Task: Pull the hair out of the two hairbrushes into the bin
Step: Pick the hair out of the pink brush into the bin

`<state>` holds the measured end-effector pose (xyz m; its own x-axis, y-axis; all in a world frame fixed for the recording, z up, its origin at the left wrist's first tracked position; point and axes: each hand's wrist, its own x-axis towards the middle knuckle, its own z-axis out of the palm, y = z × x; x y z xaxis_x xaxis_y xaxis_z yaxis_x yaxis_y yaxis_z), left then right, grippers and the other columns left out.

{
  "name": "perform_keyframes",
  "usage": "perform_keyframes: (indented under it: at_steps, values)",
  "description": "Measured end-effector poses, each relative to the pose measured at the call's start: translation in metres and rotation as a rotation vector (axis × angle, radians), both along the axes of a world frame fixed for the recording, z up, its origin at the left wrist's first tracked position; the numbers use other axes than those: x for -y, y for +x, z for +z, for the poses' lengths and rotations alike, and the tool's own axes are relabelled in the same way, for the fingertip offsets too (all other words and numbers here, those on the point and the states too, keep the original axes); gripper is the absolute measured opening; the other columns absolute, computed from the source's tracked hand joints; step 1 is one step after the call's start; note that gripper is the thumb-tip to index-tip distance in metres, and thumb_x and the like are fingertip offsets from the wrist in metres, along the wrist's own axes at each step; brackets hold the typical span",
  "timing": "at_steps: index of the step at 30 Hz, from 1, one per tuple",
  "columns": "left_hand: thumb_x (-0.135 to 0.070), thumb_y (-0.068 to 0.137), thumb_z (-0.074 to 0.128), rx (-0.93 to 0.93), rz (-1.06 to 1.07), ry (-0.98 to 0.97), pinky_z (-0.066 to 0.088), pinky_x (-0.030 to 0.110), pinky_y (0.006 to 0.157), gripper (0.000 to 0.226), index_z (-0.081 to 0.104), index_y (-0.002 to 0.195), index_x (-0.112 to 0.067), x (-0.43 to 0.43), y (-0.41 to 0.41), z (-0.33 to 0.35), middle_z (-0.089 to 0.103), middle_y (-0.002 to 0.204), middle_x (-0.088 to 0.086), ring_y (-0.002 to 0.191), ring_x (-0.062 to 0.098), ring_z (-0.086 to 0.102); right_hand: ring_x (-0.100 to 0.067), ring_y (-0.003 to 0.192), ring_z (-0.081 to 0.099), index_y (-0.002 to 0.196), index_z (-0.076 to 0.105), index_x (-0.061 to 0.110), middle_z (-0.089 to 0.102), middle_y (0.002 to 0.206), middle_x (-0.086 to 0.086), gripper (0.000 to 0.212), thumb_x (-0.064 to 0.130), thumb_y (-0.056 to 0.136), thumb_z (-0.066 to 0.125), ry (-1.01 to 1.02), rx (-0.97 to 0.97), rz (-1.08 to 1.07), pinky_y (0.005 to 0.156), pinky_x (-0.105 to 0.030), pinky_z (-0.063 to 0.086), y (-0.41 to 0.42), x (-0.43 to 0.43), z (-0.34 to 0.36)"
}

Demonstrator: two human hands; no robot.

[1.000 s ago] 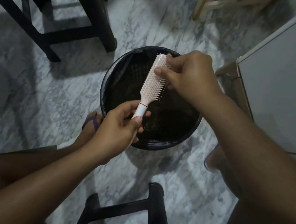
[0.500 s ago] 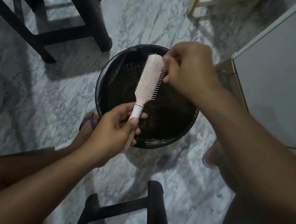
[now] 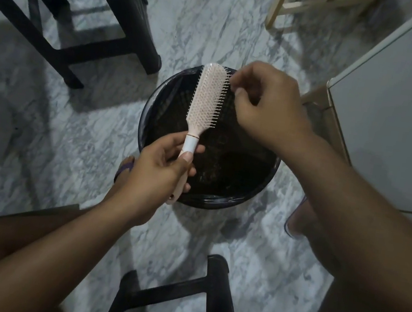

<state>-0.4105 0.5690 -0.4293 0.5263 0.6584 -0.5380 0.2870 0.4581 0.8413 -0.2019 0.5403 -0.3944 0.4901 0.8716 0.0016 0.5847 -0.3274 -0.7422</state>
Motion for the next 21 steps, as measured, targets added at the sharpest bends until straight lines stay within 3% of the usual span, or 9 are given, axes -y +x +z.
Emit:
perform_keyframes:
  at_steps: [2,5,10,16,19,21]
  values:
    - [-0.008,0.101,0.054,0.003,-0.014,-0.006,0.048,0.034,0.058,0.031,0.061,0.128,-0.02,0.001,0.0,0.001,0.074,0.114,-0.003,0.075,0.015,0.059,-0.009,0.068,0.062,0.094,0.072,0.012,0.069,0.086,0.001,0.013,0.012,0.084,0.064,0.068,0.067,0.041,0.07,-0.013,0.049,-0.006,-0.003,0.004]
    - [-0.006,0.101,0.053,0.001,-0.033,-0.007,0.049,0.032,0.057,0.032,0.06,0.13,-0.016,0.005,0.0,0.002,0.073,0.114,-0.001,0.073,0.013,0.059,-0.008,0.076,0.051,0.098,0.072,0.014,0.065,0.096,-0.004,0.016,0.022,0.086,0.069,-0.049,0.201,0.11,0.08,-0.025,0.05,-0.013,-0.005,-0.003]
    - [-0.004,0.101,0.051,-0.03,-0.082,0.069,0.05,0.031,0.061,0.037,0.057,0.133,-0.019,0.012,-0.003,0.003,0.072,0.114,-0.002,0.075,0.011,0.06,-0.02,0.101,0.062,0.107,0.072,0.018,0.064,0.11,-0.004,0.026,0.037,0.089,0.071,-0.254,0.224,0.094,0.091,-0.037,0.052,-0.012,-0.009,-0.002]
    - [-0.004,0.101,0.05,-0.057,-0.123,0.063,0.051,0.031,0.061,0.037,0.06,0.131,-0.025,0.016,-0.005,0.001,0.073,0.113,-0.004,0.075,0.012,0.06,-0.025,0.101,0.066,0.103,0.074,0.019,0.067,0.111,-0.004,0.018,0.032,0.092,0.068,-0.355,0.326,0.132,0.084,-0.041,0.055,-0.017,-0.005,-0.006]
    - [-0.003,0.101,0.049,-0.014,-0.065,-0.072,0.049,0.032,0.058,0.033,0.06,0.129,-0.017,0.017,-0.003,0.001,0.072,0.116,0.001,0.073,0.014,0.057,-0.019,0.095,0.067,0.097,0.075,0.015,0.071,0.103,-0.002,0.015,0.027,0.093,0.067,-0.281,0.203,0.105,0.086,-0.04,0.055,-0.016,-0.004,-0.011]
    - [-0.002,0.101,0.049,0.019,-0.037,-0.117,0.049,0.031,0.056,0.032,0.06,0.129,-0.014,0.016,-0.001,0.002,0.071,0.118,0.004,0.072,0.013,0.056,-0.011,0.088,0.068,0.094,0.076,0.013,0.073,0.093,0.002,0.014,0.026,0.093,0.069,-0.2,0.034,0.039,0.085,-0.03,0.055,-0.01,-0.006,-0.006]
